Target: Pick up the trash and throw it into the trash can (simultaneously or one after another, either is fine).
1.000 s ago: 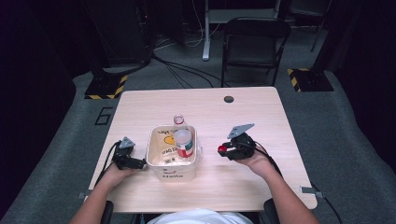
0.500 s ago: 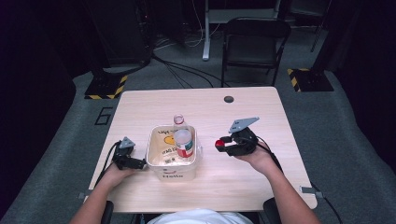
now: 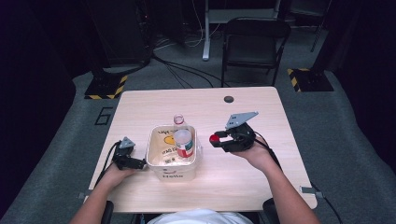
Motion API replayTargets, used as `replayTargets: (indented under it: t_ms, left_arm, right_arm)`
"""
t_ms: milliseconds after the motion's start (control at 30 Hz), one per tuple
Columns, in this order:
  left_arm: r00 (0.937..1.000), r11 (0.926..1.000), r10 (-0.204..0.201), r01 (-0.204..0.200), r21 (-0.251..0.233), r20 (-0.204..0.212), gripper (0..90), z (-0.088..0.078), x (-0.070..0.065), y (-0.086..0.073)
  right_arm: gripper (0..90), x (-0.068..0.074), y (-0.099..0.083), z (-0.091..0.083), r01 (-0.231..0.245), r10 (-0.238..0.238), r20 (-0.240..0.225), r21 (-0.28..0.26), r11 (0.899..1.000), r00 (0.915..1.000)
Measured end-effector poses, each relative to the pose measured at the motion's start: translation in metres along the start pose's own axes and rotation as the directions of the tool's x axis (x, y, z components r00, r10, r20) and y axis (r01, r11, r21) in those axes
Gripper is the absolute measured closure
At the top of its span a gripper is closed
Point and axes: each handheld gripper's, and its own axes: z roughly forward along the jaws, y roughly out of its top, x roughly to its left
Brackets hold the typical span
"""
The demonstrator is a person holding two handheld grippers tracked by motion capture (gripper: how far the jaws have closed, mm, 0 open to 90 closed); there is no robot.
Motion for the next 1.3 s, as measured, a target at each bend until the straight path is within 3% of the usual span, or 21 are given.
replayTargets:
  t_ms: [267,700,1000,1233,1300]
  left_arm:
    - [1.0,1.0,0.001,-0.001,0.0,0.0,0.0,0.0,0.0,0.0]
    - [1.0,1.0,0.0,0.0,0.0,0.0,0.0,0.0,0.0,0.0]
    - [1.0,1.0,-0.001,0.001,0.0,0.0,0.0,0.0,0.0,0.0]
    - [1.0,1.0,-0.001,0.001,0.0,0.0,0.0,0.0,0.0,0.0]
    - [1.0,1.0,0.002,-0.002,0.0,0.0,0.0,0.0,0.0,0.0]
  right_arm:
    - [58.1,0.003,0.026,-0.01,0.016,-0.017,-0.015,-0.055,0.998,0.9998]
    - [58.0,0.01,0.064,-0.026,0.047,-0.05,-0.04,-0.087,0.995,0.9979]
    - [58.0,0.016,0.082,-0.011,0.083,-0.087,-0.078,-0.058,0.995,0.9931]
    - [58.0,0.025,0.085,0.009,0.106,-0.108,-0.126,-0.026,0.994,0.9862]
    - [58.0,0.032,0.082,0.023,0.137,-0.134,-0.138,0.015,0.99,0.9814]
